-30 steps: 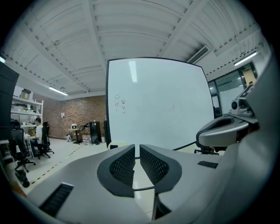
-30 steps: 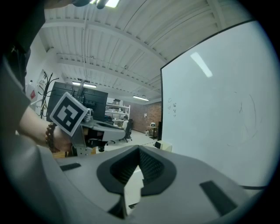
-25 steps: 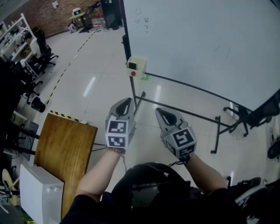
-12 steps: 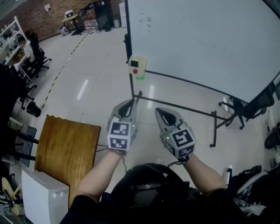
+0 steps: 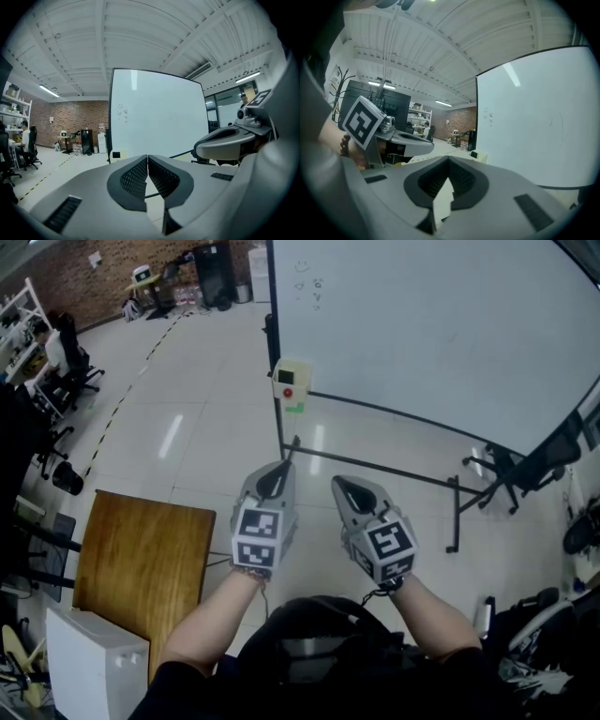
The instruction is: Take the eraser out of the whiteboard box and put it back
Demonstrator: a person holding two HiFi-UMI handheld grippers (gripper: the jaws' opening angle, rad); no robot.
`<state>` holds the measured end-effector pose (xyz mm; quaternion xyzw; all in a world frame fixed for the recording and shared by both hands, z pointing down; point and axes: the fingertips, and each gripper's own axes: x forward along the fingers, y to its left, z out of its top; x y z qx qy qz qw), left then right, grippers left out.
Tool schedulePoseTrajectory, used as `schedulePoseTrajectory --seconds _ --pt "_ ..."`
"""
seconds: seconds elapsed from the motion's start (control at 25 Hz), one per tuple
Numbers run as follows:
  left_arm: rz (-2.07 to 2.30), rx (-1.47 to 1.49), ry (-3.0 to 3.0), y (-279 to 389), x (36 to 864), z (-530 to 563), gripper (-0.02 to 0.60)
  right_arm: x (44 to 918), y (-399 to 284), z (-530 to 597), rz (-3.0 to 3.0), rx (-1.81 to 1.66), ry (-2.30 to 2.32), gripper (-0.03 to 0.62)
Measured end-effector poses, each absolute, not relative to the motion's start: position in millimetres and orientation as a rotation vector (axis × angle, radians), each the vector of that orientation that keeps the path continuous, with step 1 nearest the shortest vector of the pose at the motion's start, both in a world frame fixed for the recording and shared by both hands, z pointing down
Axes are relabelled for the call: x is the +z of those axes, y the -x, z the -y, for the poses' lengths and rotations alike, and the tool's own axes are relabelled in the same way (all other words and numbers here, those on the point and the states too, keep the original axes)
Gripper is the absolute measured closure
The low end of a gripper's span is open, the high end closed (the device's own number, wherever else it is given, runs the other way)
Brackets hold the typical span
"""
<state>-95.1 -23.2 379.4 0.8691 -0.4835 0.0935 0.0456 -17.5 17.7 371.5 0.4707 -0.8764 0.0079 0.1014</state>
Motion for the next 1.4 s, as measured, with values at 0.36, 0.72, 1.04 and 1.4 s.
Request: schedulePoseTrajectory --seconds 0.36,0.72,1.04,1.4 --pt "1.503 0.296 -2.628 81.0 381.2 12.3 0.581 368.0 6.3 -22.2 2.620 0.019 -1.336 0.569" --pt "1.524 0.309 -2.601 60.9 385.9 4.9 0.581 368.6 -13.2 -28.0 2.632 0.006 -1.294 0.569" --pt "1.536 0.316 -2.592 51.9 385.1 3.2 0.581 368.0 -21.7 -29.3 2.642 0.017 -1.280 0.569" --pt "1.534 0.320 -2.592 42.5 387.7 1.5 0.581 371.0 -31.1 -30.3 2.638 0.015 -1.279 0.569"
